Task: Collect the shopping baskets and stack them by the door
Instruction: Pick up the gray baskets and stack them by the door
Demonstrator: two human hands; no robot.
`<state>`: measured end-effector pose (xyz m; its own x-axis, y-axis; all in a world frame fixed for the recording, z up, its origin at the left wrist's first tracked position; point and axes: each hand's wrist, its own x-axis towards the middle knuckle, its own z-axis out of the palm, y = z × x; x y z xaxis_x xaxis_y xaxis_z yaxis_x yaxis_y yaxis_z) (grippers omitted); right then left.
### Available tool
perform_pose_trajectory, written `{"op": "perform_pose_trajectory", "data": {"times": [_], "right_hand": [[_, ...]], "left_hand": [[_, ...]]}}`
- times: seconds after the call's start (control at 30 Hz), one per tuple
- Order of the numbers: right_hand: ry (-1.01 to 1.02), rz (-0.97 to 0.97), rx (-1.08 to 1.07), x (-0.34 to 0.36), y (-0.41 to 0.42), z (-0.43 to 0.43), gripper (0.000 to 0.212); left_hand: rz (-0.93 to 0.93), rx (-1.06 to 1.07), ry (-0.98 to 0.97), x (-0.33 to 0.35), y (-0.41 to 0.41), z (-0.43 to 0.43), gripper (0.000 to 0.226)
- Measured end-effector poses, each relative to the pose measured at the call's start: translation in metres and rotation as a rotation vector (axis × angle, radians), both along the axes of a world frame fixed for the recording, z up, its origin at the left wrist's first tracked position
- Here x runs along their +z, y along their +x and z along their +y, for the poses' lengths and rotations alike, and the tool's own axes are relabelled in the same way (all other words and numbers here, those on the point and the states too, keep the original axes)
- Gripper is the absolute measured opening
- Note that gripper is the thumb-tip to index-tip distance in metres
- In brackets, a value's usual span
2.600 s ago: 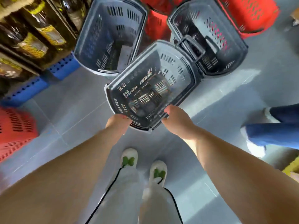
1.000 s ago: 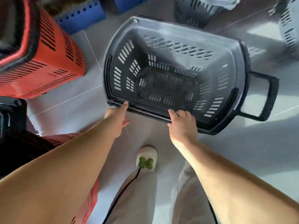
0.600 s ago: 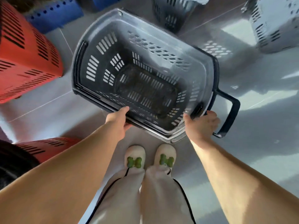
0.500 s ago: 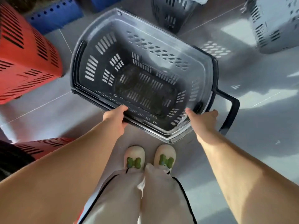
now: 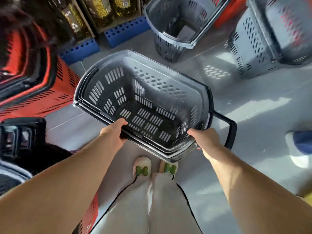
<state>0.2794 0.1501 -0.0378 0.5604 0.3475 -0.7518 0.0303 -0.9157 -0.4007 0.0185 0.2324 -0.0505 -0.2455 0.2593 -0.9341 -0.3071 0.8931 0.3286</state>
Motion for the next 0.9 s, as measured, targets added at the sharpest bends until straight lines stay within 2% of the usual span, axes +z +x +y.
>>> {"op": "perform_pose_trajectory", "data": {"times": [0.23,0.4,0.63,0.83,0.9], "right_hand": [[0.148,-0.041,-0.012,0.145,-0.017,-0.003,0.024],[0.224,-0.091,0.072,0.207,-0.027,0.01,0.027],[0.353,0.003,0.1,0.24,-0.015,0.062,0.041],[0.377,0.002,0.274,0.255,0.021,0.132,0.047],[0.399,0.0,0.352,0.266,0.029,0.154,0.041]], "left_hand": [[-0.037,0.011,0.121,0.147,-0.024,-0.009,0.013],[-0.015,0.057,0.223,0.21,-0.033,0.0,0.019],[0.021,0.15,0.308,0.253,-0.029,0.03,0.023],[0.092,0.341,0.353,0.274,0.003,0.055,0.023],[0.132,0.424,0.377,0.285,0.014,0.058,0.023]]}}
